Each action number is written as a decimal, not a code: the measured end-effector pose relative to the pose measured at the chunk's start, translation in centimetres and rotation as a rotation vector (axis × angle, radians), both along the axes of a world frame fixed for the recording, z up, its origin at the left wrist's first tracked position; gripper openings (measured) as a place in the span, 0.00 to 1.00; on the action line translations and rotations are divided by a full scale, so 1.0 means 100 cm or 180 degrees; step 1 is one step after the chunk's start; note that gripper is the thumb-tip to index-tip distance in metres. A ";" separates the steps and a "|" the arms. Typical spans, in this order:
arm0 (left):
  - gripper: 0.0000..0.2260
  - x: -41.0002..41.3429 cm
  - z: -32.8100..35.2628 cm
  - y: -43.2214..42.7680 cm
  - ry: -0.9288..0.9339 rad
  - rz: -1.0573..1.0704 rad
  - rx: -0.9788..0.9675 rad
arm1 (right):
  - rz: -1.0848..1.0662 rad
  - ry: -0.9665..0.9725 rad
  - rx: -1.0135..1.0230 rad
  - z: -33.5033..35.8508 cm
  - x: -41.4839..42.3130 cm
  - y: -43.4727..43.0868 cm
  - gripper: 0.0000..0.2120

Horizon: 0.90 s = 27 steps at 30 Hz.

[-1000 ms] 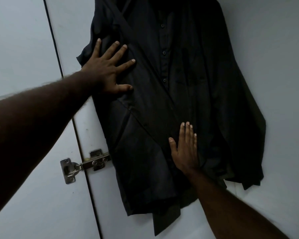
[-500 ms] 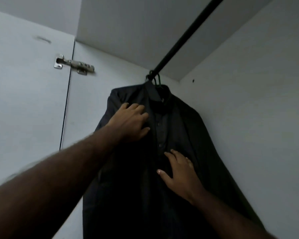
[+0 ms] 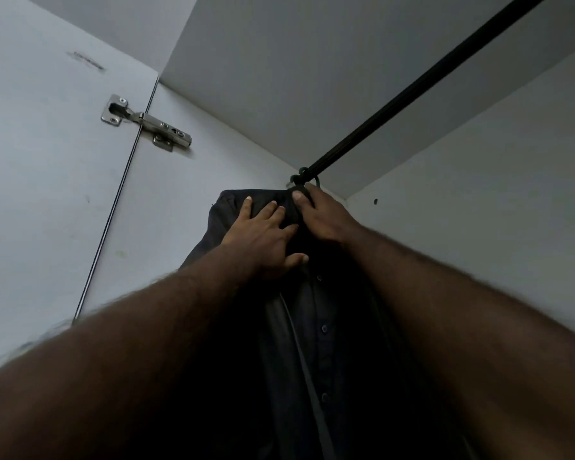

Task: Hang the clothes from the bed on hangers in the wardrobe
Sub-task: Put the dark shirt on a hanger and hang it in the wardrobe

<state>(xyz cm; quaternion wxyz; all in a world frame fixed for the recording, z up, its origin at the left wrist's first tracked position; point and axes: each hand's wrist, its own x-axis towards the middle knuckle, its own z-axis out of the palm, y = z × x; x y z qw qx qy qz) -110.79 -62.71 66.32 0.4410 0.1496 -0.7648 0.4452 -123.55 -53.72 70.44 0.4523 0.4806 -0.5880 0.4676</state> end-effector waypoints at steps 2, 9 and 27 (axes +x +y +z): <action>0.31 -0.001 -0.003 -0.002 0.0051 -0.0147 0.0118 | 0.0071 -0.0099 0.0152 0.006 0.001 -0.011 0.28; 0.29 -0.004 -0.019 -0.013 0.0013 -0.0263 0.0088 | 0.0258 -0.0054 0.0329 0.002 -0.002 -0.025 0.21; 0.27 -0.093 -0.042 0.050 -0.0976 -0.0538 -0.0386 | -0.0118 -0.2371 0.0280 -0.145 -0.159 0.087 0.33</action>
